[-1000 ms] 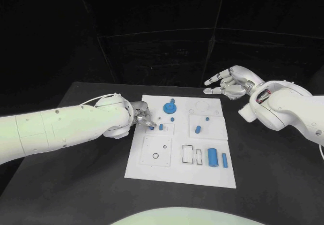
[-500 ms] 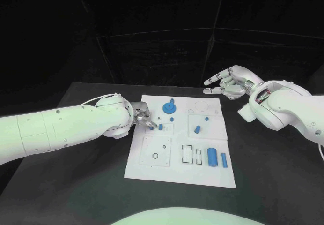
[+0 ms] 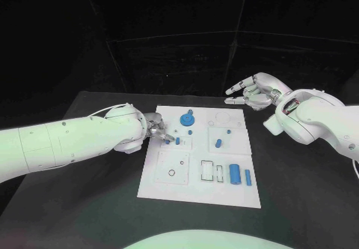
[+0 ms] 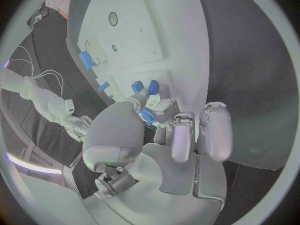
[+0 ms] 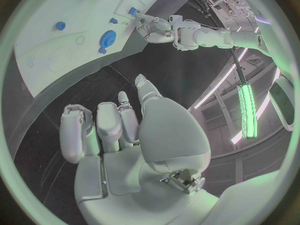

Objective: Assemble the parts on the task board

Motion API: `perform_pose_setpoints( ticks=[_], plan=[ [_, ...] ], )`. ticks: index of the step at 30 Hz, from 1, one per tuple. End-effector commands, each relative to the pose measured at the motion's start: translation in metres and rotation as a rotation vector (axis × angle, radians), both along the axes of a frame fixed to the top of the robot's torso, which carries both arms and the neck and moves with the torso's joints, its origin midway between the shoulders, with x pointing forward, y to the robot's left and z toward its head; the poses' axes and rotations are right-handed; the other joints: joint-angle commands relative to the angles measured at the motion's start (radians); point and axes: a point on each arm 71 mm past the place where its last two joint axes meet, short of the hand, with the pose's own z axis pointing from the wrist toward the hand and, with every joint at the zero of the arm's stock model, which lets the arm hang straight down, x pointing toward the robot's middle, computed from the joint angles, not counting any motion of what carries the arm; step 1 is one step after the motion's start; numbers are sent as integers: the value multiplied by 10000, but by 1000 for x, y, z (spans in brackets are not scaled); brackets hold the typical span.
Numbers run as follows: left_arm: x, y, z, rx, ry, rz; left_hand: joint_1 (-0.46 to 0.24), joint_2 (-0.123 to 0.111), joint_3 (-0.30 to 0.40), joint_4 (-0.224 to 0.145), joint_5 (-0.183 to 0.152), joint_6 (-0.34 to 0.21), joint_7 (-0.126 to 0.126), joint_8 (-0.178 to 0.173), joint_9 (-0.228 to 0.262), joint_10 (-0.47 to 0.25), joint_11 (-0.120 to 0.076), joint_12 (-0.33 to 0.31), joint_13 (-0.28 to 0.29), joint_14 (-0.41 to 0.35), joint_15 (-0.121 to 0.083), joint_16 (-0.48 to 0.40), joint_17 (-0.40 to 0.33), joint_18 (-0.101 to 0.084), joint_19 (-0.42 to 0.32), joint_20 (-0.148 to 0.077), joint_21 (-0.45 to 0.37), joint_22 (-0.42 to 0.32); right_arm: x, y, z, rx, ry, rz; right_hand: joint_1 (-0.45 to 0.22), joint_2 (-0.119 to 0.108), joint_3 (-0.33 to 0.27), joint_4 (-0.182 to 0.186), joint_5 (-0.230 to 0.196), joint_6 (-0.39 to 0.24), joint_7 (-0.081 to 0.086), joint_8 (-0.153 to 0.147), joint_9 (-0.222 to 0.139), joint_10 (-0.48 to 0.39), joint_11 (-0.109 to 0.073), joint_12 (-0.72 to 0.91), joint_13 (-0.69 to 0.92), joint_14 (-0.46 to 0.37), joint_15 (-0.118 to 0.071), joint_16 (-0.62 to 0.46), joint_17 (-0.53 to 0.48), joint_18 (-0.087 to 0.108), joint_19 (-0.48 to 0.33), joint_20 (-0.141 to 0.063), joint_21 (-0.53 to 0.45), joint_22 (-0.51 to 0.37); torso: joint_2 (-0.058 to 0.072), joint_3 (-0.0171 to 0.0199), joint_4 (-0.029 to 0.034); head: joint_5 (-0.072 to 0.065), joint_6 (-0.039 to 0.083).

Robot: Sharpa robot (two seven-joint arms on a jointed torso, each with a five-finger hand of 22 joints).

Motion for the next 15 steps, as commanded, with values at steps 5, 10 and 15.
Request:
perform_pose_setpoints(
  ticks=[5,10,15],
  plan=[
    [0,1,0,71,41,67,-249,-46,-829,378,23,-36,19,130,26,10,6,94,28,1020,-68,31,2634,-113,292,-71,20,648,0,1,2,22,-81,68,-71,56,-61,-13,64,39,-15,37,-13,-1,-22,-23,224,29,-47,-63,-6,178,-50,-26,-66,753,1,-4,6,-4,11],
    [1,1,2,-240,-226,219,-235,54,-1388,680,32,-44,-13,225,53,27,-20,141,64,1020,-94,31,2634,-123,314,-93,50,696,0,0,2,18,-77,62,-79,56,-66,-8,63,38,-14,37,-13,8,-21,-10,237,31,-47,-57,8,175,-41,-26,-60,764,3,-7,4,-7,16],
    [2,2,5,-1013,-650,523,-167,154,-1820,965,30,-114,-12,263,54,-19,-23,94,-5,1020,-103,31,2634,-114,306,-107,16,670,0,0,2,13,-74,48,-79,56,-66,-8,63,38,-14,37,-13,8,-21,-10,237,31,-47,-57,8,175,-41,-26,-60,764,4,-6,6,-18,15]
  ],
)
